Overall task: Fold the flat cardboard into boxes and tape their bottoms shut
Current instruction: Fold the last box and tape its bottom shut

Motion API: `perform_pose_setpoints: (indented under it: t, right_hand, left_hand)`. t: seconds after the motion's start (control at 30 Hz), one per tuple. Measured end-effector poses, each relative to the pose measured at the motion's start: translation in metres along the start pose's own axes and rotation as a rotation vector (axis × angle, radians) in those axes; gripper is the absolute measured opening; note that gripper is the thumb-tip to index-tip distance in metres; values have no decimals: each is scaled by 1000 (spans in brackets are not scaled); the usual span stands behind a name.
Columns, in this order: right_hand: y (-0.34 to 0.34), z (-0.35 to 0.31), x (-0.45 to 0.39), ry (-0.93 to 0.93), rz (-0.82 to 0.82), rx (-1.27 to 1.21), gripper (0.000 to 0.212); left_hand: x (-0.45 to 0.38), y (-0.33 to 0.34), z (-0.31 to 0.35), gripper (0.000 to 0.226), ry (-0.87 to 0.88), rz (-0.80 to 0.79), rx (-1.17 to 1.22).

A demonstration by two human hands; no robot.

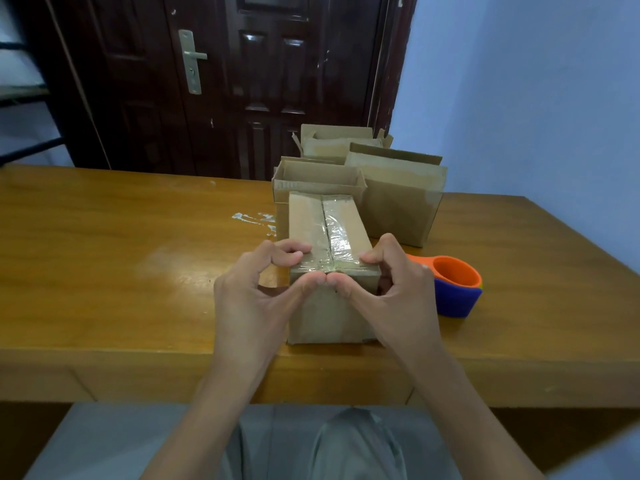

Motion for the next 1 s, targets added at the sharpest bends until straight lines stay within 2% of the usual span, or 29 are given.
perform_pose_setpoints:
  t: [0.1,0.2,0.37,0.53,0.67,0.73,0.8,0.9,0.93,1.0]
  right_hand:
    - [4,0,3,-27,-88,5,44]
    - [3,1,2,-64,-138,-17,38]
    - [7,5,4,-105,-247,-15,15]
    - [2,7,14,-90,-339,-69,27]
    - [1,-6,20,-109,-392,-101,28]
    - [3,-11,22,-115,-426,-116,31]
    - [11,-14,23,-113,-467,-101,35]
    - [16,-23,19,-164,-383,23,32]
    - [18,-25,17,-172,-339,39,30]
    - [24,-30,12,-185,-274,30,27]
  left_hand:
    - [2,1,-6,36,-19,-26,25]
    - [2,3,2,41,28,-25,-78]
    - [2,2,2,30,-24,-57,-29]
    - [-9,-5,-1,19,-98,-253,79]
    - [-21,-7,-11,22,-122,-432,150]
    - [-27,-8,-14,25,-111,-448,132]
    - [-32,-16,-9,23,6,-371,-30]
    - [-21,-15,23,32,371,-273,-528]
    - [-16,-11,31,34,422,-271,-649]
    - [-12,-7,34,36,397,-290,-755]
Point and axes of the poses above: each hand's wrist, its own x-axis away from the middle knuckle, its own y-axis out of the palm, z = x × y, the point moved 10 cm from there along -x, towards the middle knuckle, and after that the axes turned 6 degrees about -z, right-handed, at the moved point
